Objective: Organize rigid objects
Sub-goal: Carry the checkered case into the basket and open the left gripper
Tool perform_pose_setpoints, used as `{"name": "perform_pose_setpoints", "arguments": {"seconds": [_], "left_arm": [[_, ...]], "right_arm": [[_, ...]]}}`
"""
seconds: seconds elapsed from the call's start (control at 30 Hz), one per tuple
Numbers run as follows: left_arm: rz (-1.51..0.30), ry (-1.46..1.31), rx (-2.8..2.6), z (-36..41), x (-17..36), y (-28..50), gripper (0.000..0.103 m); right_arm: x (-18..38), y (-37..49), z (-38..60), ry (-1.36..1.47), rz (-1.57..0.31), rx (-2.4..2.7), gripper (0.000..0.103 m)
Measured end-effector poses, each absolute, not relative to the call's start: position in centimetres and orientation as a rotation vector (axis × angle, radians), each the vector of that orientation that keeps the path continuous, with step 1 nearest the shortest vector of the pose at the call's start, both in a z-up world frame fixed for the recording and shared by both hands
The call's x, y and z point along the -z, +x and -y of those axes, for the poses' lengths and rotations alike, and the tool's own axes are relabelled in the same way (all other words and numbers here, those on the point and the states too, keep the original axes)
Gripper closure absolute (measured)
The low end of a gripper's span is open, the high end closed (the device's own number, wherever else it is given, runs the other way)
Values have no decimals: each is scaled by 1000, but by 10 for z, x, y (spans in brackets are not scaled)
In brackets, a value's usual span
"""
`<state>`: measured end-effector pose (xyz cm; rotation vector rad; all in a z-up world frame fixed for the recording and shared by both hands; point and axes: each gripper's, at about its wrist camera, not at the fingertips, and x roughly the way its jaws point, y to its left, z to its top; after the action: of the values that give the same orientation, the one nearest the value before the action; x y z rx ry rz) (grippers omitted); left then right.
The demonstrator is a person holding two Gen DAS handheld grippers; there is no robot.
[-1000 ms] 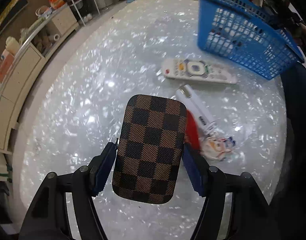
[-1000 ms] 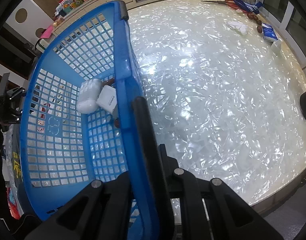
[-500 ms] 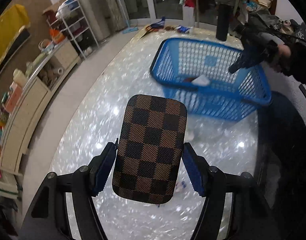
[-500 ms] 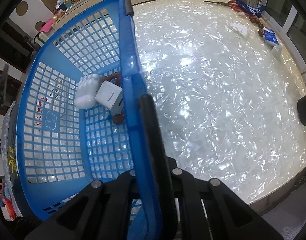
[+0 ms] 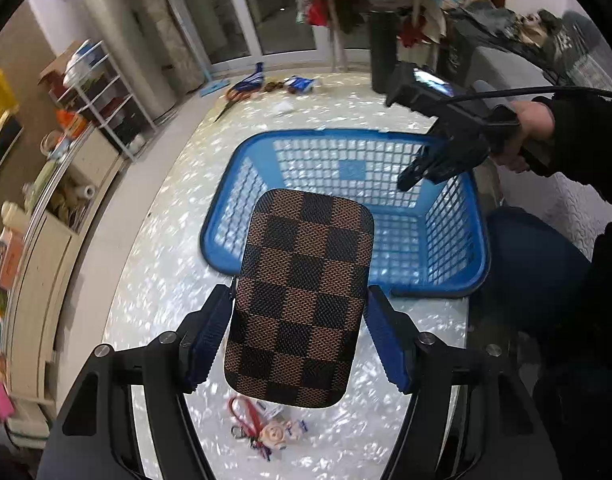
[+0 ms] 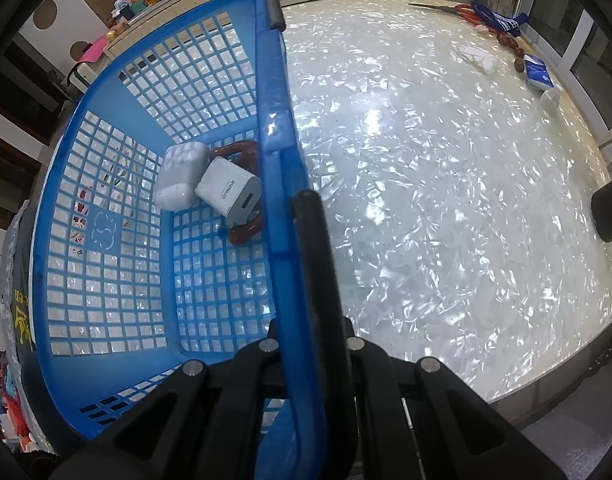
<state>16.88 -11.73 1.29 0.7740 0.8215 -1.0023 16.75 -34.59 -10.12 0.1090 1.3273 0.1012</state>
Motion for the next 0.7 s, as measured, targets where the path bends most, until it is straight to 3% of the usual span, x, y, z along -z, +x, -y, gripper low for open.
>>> {"name": "perform_pose_setpoints", "arguments": {"seconds": [0.7], "left_arm": [[-940, 810, 1113, 216, 55, 172, 32]], "right_arm": [[100, 169, 353, 146, -1312, -113, 99]]}}
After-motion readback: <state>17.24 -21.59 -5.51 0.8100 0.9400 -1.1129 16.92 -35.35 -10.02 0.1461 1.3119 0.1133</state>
